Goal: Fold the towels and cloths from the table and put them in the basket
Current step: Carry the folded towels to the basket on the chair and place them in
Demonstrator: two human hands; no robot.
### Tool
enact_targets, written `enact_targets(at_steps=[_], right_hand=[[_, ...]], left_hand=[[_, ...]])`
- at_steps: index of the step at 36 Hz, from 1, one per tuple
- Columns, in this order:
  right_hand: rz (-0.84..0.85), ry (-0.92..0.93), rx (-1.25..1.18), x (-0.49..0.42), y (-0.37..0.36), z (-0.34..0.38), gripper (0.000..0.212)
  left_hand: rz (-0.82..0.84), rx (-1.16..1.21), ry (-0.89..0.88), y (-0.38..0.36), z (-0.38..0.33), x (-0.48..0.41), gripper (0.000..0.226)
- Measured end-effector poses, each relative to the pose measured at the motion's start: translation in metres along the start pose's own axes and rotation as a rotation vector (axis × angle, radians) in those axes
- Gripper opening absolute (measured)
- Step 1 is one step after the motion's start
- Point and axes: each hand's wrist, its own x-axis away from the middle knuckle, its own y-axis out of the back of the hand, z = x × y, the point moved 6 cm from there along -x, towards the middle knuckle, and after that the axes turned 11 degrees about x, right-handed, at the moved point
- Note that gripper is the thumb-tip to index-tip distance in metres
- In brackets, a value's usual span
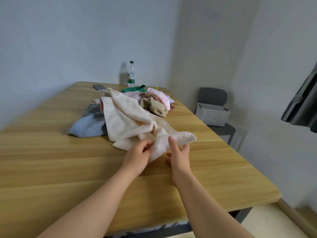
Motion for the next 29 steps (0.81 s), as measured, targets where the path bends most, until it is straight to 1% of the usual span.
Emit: enact_targets(at_steps=[2,4,5,6,7,8,9,10,12,13,15,17,18,19,21,22,23,24,25,26,27,28,29], right_hand=[[0.045,-0.010,-0.024,-0.001,-0.003,0.002,0.051],[0.050,-0.061,0.058,-0.002,-0.002,-0.001,0.037],[0.033,-0.084,0.114,-0.002,0.000,-0.002,0.027],[0.011,-0.106,0.143,-0.003,0.003,-0.004,0.025],[-0.019,-0.125,0.135,-0.003,0.007,-0.005,0.027],[-0.054,-0.147,0.101,-0.003,0.012,-0.005,0.030],[-0.084,-0.169,0.043,-0.002,0.018,-0.006,0.031],[-0.100,-0.198,-0.031,-0.001,0.022,-0.007,0.031],[-0.115,-0.263,-0.164,0.001,0.031,-0.010,0.030],[-0.129,-0.283,-0.191,0.001,0.036,-0.011,0.029],[-0.194,-0.290,-0.186,0.001,0.049,-0.010,0.030],[-0.324,-0.274,-0.122,-0.001,0.067,-0.009,0.030],[-0.388,-0.256,-0.080,-0.001,0.077,-0.007,0.032],[-0.432,-0.229,-0.039,-0.002,0.085,-0.005,0.035],[-0.460,-0.170,0.056,-0.005,0.096,0.000,0.050],[-0.463,-0.140,0.126,-0.005,0.098,0.004,0.058],[-0.463,-0.120,0.224,-0.006,0.100,0.007,0.064],[-0.466,-0.111,0.358,-0.005,0.100,0.011,0.068],[-0.470,-0.104,0.524,-0.002,0.100,0.015,0.069],[-0.463,-0.082,0.697,0.001,0.098,0.020,0.069],[-0.443,-0.036,0.860,0.003,0.095,0.025,0.066],[-0.408,0.029,1.003,0.005,0.091,0.030,0.062],[-0.355,0.103,1.117,0.006,0.084,0.034,0.056]], left_hand=[[0.052,-0.035,0.010,-0.002,0.000,0.001,0.024],[0.070,-0.040,0.007,-0.005,0.001,0.001,0.029],[0.049,-0.016,0.000,-0.004,0.001,0.001,0.030],[0.011,0.014,-0.004,-0.003,0.001,0.000,0.030],[-0.048,0.005,-0.014,0.001,0.001,-0.003,0.027],[-0.117,-0.079,-0.028,0.005,0.003,-0.006,0.025],[-0.162,-0.237,-0.036,0.008,0.004,-0.010,0.029],[-0.163,-0.407,-0.034,0.008,0.006,-0.013,0.037],[-0.067,-0.657,0.017,0.000,0.010,-0.016,0.048],[-0.012,-0.758,0.031,-0.006,0.010,-0.015,0.047],[0.042,-0.967,-0.006,-0.019,0.004,-0.012,0.042],[0.050,-1.106,-0.085,-0.028,-0.006,-0.003,0.040],[0.074,-1.105,-0.107,-0.032,-0.009,0.002,0.039],[0.121,-1.048,-0.104,-0.036,-0.011,0.009,0.038],[0.266,-0.829,0.003,-0.043,-0.013,0.023,0.037],[0.366,-0.685,0.086,-0.047,-0.015,0.030,0.034],[0.458,-0.478,0.177,-0.052,-0.019,0.036,0.028],[0.527,-0.253,0.267,-0.055,-0.024,0.042,0.021],[0.546,-0.083,0.295,-0.057,-0.030,0.044,0.017],[0.493,-0.034,0.241,-0.054,-0.034,0.040,0.018],[0.389,-0.119,0.123,-0.047,-0.037,0.031,0.022],[0.260,-0.286,-0.019,-0.038,-0.039,0.021,0.025],[0.168,-0.452,-0.122,-0.032,-0.038,0.014,0.027]])
